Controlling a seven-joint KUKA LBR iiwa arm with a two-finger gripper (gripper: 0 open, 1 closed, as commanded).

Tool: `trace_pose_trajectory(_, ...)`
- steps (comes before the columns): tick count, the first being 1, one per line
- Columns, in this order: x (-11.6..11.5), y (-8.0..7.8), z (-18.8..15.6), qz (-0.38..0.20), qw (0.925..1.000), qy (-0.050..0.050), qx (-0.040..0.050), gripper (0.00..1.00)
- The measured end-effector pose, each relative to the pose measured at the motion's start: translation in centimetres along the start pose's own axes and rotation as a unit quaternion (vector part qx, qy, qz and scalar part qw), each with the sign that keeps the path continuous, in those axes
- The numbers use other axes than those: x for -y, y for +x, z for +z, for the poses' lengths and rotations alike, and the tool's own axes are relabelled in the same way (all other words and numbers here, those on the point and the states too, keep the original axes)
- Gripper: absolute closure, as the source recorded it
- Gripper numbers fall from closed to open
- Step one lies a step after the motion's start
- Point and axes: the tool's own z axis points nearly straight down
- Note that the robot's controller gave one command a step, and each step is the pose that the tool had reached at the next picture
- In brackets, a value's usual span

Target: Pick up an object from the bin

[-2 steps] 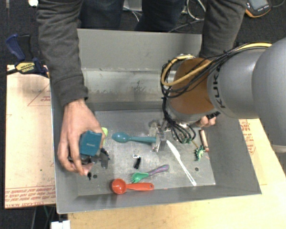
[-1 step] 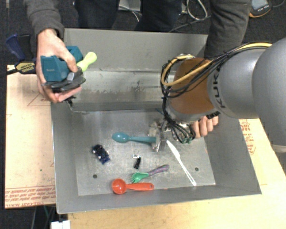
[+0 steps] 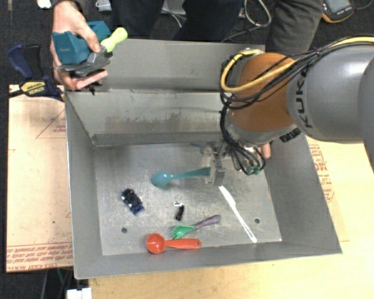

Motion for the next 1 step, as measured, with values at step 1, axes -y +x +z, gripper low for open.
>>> trace_pose_trajectory(1,-0.30,-0.18,1.93,-0.003,1.0000,0.000,0.0035,1.00)
